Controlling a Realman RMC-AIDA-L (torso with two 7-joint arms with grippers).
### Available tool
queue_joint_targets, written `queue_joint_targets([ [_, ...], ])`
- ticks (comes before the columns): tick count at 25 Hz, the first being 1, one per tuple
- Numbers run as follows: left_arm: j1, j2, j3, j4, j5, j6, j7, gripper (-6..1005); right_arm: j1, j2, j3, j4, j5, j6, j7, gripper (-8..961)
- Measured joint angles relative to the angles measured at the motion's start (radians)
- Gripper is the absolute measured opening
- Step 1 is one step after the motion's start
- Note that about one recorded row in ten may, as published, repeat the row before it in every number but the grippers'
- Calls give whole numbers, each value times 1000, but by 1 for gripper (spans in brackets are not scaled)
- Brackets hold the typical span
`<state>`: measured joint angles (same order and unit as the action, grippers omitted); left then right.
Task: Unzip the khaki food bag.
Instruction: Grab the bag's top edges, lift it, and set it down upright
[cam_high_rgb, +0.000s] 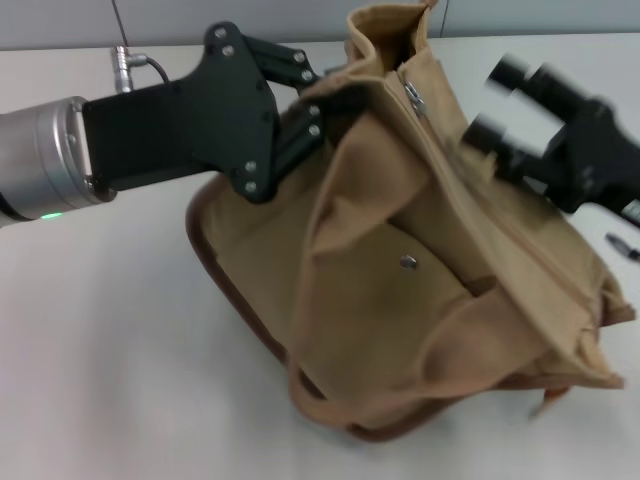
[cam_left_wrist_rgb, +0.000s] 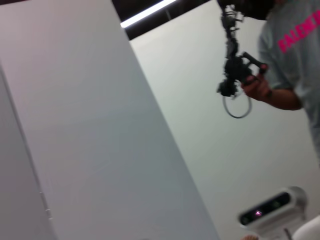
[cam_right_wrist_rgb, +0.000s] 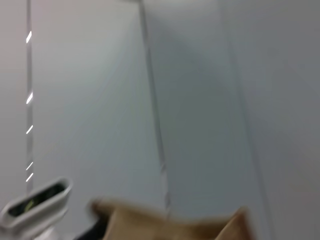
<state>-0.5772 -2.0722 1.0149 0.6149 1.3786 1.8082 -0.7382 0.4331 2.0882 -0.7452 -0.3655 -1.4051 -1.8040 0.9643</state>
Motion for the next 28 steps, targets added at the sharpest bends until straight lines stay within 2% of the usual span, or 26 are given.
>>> queue_joint_targets([
  [3, -1, 1, 45, 9, 0, -2, 17, 71, 24, 0, -7, 27, 89, 5, 0, 848],
  [9, -5, 3, 87, 10, 6, -3, 41, 75, 92, 1, -18, 56, 93, 23, 16, 848],
  [15, -9, 3, 102, 13, 10, -8, 42, 79, 106, -2, -129, 19, 89, 69, 75, 848],
  [20, -11, 3, 100, 19, 20, -15, 42, 82, 69, -6, -264, -122, 89, 145, 222, 848],
  [28, -8, 3, 69, 21, 18, -29, 43, 88, -44, -7, -275, -269, -29, 99, 301, 848],
])
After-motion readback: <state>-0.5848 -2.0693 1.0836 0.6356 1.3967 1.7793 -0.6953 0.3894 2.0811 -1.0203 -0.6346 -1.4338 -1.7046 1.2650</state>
